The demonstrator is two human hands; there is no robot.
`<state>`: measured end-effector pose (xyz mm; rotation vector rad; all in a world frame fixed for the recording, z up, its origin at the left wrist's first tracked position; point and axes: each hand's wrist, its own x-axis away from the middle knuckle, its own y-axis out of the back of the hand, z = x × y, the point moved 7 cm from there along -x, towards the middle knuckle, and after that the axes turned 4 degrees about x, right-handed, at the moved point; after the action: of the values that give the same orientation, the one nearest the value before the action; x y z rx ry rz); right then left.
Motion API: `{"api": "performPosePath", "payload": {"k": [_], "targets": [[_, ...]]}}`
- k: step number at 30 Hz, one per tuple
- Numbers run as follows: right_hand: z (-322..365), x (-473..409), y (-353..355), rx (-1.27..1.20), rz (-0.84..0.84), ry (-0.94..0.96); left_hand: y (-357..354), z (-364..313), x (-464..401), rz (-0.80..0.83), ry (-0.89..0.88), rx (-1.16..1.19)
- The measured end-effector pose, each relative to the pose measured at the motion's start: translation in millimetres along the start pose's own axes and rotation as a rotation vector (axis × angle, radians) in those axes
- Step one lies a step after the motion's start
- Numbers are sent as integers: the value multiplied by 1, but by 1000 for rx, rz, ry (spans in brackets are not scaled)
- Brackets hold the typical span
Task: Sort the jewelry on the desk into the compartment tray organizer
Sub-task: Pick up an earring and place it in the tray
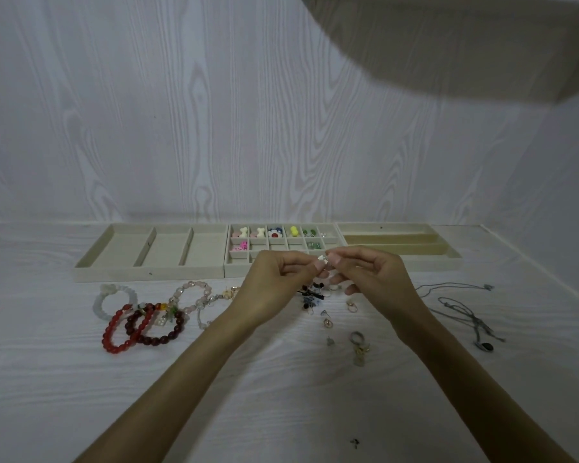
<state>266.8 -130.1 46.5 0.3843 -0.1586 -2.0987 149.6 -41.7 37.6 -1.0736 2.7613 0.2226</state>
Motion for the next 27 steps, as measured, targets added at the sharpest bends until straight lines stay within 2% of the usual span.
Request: {"api": "performPosePath", "payload": {"k": [6, 12, 21, 24, 27], "targets": [[4, -8, 9, 67, -65, 65, -6, -1, -13, 10, -15, -37], [4, -14, 13, 128, -51, 126, -3, 4, -28, 35, 1, 12], [-24, -11, 10, -180, -62, -92, -11, 12, -32, 27, 6, 79], [-24, -8, 7, -206, 21, -119, -12, 9, -33, 58, -5, 5], [-21, -10, 13, -54, 35, -104, -11, 2, -38, 70, -56, -198]]}}
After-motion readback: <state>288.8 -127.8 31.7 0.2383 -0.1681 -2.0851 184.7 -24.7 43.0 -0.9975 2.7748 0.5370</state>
